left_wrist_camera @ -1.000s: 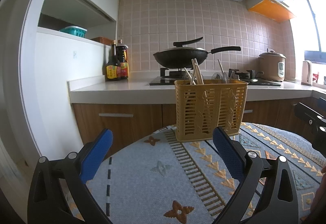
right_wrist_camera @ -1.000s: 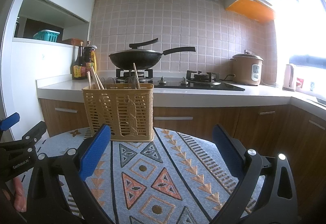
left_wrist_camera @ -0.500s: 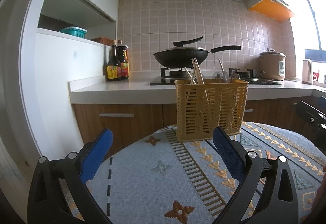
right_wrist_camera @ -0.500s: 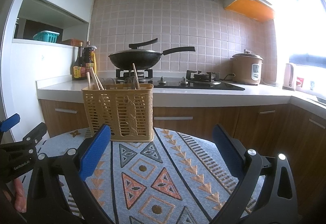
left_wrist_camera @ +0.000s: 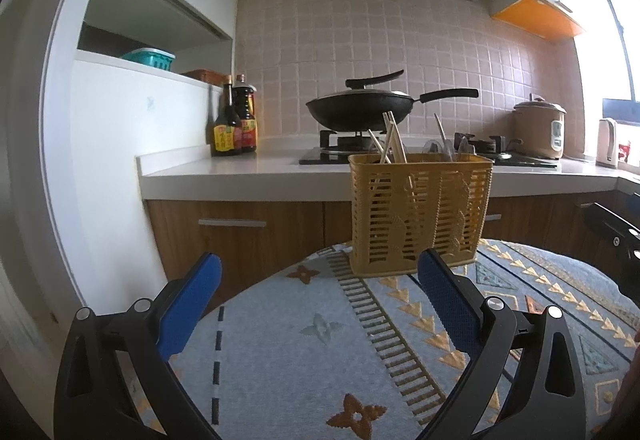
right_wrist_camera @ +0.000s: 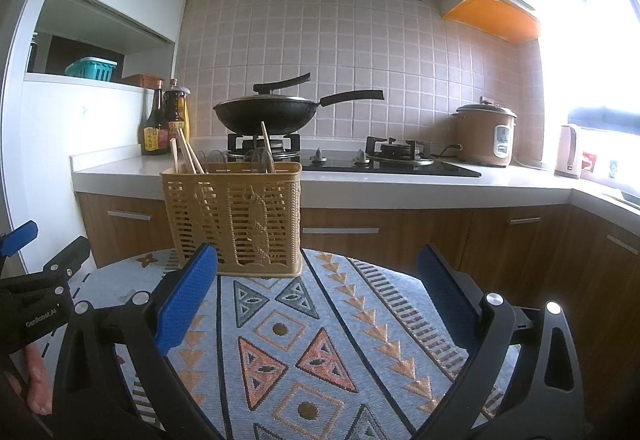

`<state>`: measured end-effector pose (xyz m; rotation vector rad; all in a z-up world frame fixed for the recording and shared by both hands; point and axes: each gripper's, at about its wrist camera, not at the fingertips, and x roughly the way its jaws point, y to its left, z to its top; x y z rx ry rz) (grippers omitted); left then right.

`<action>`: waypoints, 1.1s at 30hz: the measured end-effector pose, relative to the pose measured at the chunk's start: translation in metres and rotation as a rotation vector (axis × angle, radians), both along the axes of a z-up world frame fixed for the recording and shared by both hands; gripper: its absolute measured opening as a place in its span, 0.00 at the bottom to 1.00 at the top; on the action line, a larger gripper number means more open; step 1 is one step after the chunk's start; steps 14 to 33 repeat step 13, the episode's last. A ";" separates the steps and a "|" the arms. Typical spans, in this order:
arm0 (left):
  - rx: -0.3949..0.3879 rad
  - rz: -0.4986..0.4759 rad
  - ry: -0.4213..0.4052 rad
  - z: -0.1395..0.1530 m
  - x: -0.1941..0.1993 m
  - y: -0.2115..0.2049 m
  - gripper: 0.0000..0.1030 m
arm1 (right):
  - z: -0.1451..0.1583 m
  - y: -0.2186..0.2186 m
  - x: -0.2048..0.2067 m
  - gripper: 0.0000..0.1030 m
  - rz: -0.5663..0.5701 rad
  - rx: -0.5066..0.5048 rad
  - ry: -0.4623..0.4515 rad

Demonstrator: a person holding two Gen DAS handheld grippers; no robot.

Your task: Organize utensils

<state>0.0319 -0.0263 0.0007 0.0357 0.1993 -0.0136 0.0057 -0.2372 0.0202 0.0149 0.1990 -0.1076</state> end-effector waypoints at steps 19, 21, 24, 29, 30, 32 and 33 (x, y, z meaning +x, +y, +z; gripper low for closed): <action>-0.052 -0.012 0.025 0.002 0.007 0.011 0.93 | 0.000 0.001 0.001 0.93 0.002 -0.006 -0.006; -0.052 -0.012 0.025 0.002 0.007 0.011 0.93 | 0.000 0.001 0.001 0.93 0.002 -0.006 -0.006; -0.052 -0.012 0.025 0.002 0.007 0.011 0.93 | 0.000 0.001 0.001 0.93 0.002 -0.006 -0.006; -0.052 -0.012 0.025 0.002 0.007 0.011 0.93 | 0.000 0.001 0.001 0.93 0.002 -0.006 -0.006; -0.052 -0.012 0.025 0.002 0.007 0.011 0.93 | 0.000 0.001 0.001 0.93 0.002 -0.006 -0.006; -0.052 -0.012 0.025 0.002 0.007 0.011 0.93 | 0.000 0.001 0.001 0.93 0.002 -0.006 -0.006; -0.052 -0.012 0.025 0.002 0.007 0.011 0.93 | 0.000 0.001 0.001 0.93 0.002 -0.006 -0.006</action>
